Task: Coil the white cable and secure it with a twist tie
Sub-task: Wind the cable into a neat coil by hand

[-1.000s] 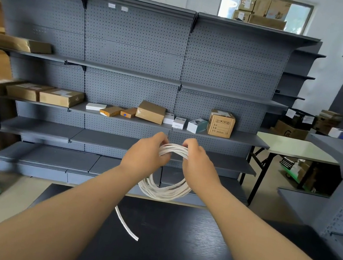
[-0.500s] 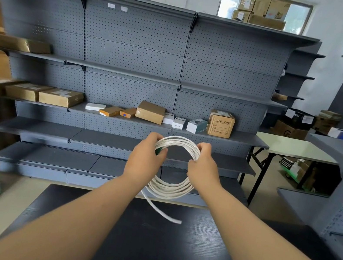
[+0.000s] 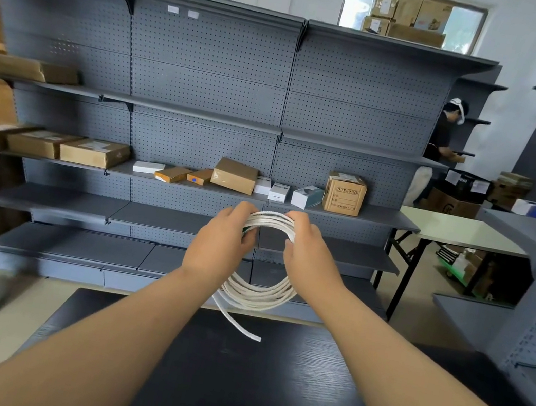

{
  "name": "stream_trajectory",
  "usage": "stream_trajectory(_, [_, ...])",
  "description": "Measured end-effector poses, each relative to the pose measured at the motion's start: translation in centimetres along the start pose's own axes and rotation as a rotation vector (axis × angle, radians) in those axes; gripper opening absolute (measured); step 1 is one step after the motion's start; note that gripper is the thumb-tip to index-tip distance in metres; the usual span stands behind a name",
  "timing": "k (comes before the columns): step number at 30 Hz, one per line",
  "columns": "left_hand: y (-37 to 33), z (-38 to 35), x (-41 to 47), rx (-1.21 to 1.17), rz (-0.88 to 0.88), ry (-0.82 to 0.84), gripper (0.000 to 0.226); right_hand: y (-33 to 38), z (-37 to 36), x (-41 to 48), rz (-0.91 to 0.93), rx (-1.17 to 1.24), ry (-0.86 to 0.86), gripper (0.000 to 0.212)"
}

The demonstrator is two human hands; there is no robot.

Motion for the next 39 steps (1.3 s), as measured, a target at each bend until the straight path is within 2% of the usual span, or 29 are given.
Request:
stream_trajectory(10, [0.8, -0.3, -0.7, -0.056, 0.078, -0.013, 0.023, -1.3, -0.4, 0.1, -0.183, 0.170, -0.085, 0.033])
stream_trajectory(19, [-0.4, -0.3, -0.1, 0.277, -0.064, 0.065, 0.023, -0.8, -0.8, 0.0, -0.022, -0.156, -0.044, 0.058])
stream_trajectory(25, [-0.8, -0.4, 0.3, 0.368, -0.102, 0.066, 0.023, -0.9, -0.9, 0.1, -0.047, -0.163, -0.024, 0.054])
stream_trajectory(30, [-0.6, -0.4, 0.2, 0.186, 0.058, -0.010, 0.035, -1.5, -1.2, 0.1, -0.158, -0.044, -0.015, 0.049])
stream_trajectory(35, [-0.1, -0.3, 0.3, 0.020, 0.190, -0.074, 0.021, -2.6, -1.1, 0.4, -0.325, 0.151, -0.043, 0.048])
stream_trajectory(39, [-0.6, -0.3, 0.3, -0.075, 0.179, -0.093, 0.016, -2.3, -1.4, 0.5, -0.362, 0.226, -0.036, 0.050])
Point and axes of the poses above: each hand's wrist, its own x-axis towards the middle knuckle, its own z-axis out of the back of the hand, y = z × x, the point moved 4 cm from there along x, towards the middle knuckle, and after that the axes turned 3 degrees about -z, right-handed, at the moved point
